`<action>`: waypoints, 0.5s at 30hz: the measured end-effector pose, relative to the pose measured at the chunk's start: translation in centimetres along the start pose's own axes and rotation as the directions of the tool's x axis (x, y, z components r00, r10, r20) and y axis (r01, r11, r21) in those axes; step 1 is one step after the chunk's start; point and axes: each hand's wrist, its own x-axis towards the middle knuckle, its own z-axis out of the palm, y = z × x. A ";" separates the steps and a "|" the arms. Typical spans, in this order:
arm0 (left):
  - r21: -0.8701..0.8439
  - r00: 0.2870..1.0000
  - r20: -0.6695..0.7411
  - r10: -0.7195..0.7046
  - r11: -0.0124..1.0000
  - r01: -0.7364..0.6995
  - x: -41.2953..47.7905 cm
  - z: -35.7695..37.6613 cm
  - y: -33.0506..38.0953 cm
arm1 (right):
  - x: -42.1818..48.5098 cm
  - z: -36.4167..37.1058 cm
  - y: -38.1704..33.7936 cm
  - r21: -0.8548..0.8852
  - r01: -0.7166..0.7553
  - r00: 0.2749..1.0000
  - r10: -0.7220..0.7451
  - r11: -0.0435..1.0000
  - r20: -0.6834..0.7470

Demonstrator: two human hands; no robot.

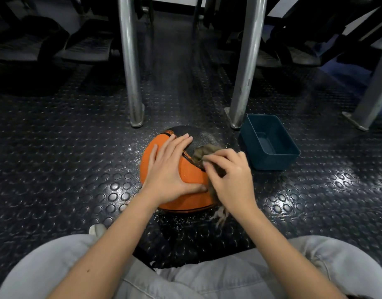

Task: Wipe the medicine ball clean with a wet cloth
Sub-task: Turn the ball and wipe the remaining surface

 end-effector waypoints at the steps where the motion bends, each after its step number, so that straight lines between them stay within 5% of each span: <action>1: 0.001 1.000 0.002 0.004 1.000 -0.004 0.0 0.0 0.1 | 0.4 -0.1 0.5 0.021 -0.043 0.999 0.043 0.999 0.001; 6: 0.018 1.000 0.008 -0.007 1.000 0.007 0.3 0.3 0.4 | 1.6 -0.2 2.0 0.098 -0.301 0.953 0.301 0.949 0.013; 12: 0.008 0.999 -0.028 -0.029 1.000 0.029 -0.1 0.3 0.2 | -0.2 0.1 -0.3 0.013 -0.020 1.000 0.020 1.000 -0.003; 15: 0.012 1.000 0.001 -0.014 1.000 0.014 -0.1 0.3 0.2 | 1.2 -0.3 1.7 0.051 -0.201 0.980 0.201 0.978 0.008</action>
